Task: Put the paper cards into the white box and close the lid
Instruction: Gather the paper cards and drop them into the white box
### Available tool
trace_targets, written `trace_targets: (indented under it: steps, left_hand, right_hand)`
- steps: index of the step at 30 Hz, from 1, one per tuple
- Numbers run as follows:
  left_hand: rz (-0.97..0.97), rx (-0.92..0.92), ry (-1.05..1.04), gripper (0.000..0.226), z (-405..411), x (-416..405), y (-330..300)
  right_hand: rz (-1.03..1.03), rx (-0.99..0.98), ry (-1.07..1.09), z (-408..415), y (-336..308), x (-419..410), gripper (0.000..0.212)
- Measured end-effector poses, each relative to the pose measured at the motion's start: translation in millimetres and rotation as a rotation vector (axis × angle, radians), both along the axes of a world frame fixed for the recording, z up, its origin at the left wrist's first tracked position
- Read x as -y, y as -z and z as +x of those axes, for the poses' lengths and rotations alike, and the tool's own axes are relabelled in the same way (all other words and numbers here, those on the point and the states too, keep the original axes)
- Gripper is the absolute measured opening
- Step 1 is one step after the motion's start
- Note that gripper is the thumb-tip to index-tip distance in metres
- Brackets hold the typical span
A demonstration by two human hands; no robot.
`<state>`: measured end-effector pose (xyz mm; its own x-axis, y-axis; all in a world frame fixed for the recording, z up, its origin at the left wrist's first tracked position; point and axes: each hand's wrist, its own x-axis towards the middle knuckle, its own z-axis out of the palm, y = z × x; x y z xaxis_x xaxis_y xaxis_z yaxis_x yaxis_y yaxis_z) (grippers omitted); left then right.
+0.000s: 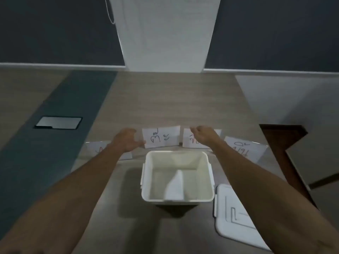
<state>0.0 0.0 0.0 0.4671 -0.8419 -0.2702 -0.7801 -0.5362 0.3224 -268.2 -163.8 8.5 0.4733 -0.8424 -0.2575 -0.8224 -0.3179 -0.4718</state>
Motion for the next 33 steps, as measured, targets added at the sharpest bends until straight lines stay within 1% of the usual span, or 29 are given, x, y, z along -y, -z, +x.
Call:
trace_targets:
  steps: [1, 4, 6, 8, 10, 11, 13, 15, 17, 20, 23, 25, 27, 28, 29, 31, 33]
  left_hand:
    - [0.038, 0.06, 0.003, 0.088, 8, -9, 7]
    - [0.11, 0.251, -0.01, 0.092, 42, -31, 26]
    - [0.163, 0.292, -0.016, 0.08, 60, -38, 35]
    - [0.158, 0.301, -0.022, 0.06, 74, -41, 42]
    - [0.164, 0.296, -0.005, 0.045, 84, -41, 49]
    - [0.152, 0.3, 0.008, 0.041, 86, -41, 54]
    - [0.125, 0.294, 0.02, 0.041, 86, -41, 59]
    - [0.062, 0.273, 0.028, 0.044, 84, -43, 61]
    - [-0.031, 0.27, 0.009, 0.042, 79, -46, 58]
    - [-0.247, 0.292, -0.021, 0.042, 65, -46, 35]
    - [-0.451, 0.332, -0.029, 0.034, 43, -42, -1]
    - [-0.575, 0.321, 0.006, 0.03, 17, -39, -27]
    - [-0.678, 0.272, 0.102, 0.031, -23, -38, -47]
    - [-0.696, 0.244, 0.17, 0.029, -46, -38, -52]
    - [-0.692, 0.219, 0.247, 0.026, -68, -38, -52]
    - [-0.593, 0.162, 0.376, 0.028, -110, -37, -42]
    - [-0.373, 0.116, 0.444, 0.038, -141, -37, -23]
  right_hand:
    - [0.046, -0.045, 0.031, -8, 9, -6, 0.063]
    - [0.144, -0.009, 0.118, -34, 38, -19, 0.066]
    - [0.219, 0.113, 0.187, -45, 54, -28, 0.063]
    - [0.289, 0.223, 0.254, -52, 66, -34, 0.059]
    - [0.383, 0.301, 0.308, -56, 79, -39, 0.059]
    - [0.416, 0.335, 0.317, -56, 84, -42, 0.062]
    - [0.451, 0.41, 0.345, -54, 91, -44, 0.066]
    - [0.443, 0.447, 0.372, -51, 94, -46, 0.069]
    - [0.392, 0.467, 0.358, -48, 95, -50, 0.067]
    - [0.331, 0.488, 0.381, -44, 95, -55, 0.062]
    - [0.303, 0.496, 0.387, -42, 97, -56, 0.061]
    - [0.279, 0.486, 0.377, -42, 96, -56, 0.061]
    - [0.272, 0.481, 0.375, -42, 96, -55, 0.061]
    - [0.274, 0.485, 0.378, -42, 97, -56, 0.061]
    - [0.271, 0.491, 0.383, -41, 97, -55, 0.061]
    - [0.267, 0.501, 0.396, -41, 98, -55, 0.059]
    - [0.274, 0.506, 0.38, -42, 98, -55, 0.059]
